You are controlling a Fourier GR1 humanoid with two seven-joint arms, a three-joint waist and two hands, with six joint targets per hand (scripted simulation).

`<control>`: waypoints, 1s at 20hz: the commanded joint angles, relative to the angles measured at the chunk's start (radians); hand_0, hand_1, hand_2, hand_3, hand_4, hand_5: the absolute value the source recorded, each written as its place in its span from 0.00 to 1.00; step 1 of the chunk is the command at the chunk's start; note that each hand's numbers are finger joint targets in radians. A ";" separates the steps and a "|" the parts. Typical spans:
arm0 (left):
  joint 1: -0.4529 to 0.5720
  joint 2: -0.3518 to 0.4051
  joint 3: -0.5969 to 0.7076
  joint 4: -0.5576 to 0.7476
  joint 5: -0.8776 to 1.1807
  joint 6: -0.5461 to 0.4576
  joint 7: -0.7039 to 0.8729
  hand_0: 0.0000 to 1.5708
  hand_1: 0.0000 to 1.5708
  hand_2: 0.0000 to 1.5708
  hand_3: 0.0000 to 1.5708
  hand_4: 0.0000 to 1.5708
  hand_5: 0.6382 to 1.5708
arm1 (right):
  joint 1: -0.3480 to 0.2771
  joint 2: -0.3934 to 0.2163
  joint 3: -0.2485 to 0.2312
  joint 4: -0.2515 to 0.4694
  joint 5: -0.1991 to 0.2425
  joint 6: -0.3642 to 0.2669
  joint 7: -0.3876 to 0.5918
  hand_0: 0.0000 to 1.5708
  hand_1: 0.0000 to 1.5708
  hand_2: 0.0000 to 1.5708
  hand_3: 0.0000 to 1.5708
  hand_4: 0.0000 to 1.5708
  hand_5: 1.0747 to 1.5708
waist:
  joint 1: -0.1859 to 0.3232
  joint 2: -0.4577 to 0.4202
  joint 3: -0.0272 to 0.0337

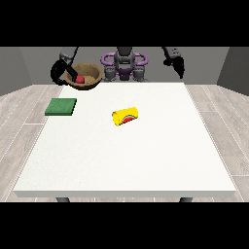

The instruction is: Pick the cup and pour the ball into the bowl, then pick the bowl and place it on the pad

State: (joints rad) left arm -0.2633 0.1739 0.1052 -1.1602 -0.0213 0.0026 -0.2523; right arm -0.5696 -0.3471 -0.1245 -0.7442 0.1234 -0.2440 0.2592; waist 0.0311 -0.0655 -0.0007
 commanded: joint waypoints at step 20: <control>-0.115 0.517 0.449 0.246 0.321 -0.409 -0.196 0.00 0.00 0.00 0.00 0.77 0.99 | 0.016 -0.229 -0.222 0.012 -0.120 0.091 -0.277 1.00 1.00 1.00 0.00 0.48 0.99 | 0.044 0.320 0.0002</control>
State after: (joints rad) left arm -0.3590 0.6094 0.4949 -1.0009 0.2726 -0.3515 -0.3980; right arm -0.5251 -0.5582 -0.3252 -0.7273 0.0177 -0.1514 -0.0018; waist 0.0846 0.2036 -0.0001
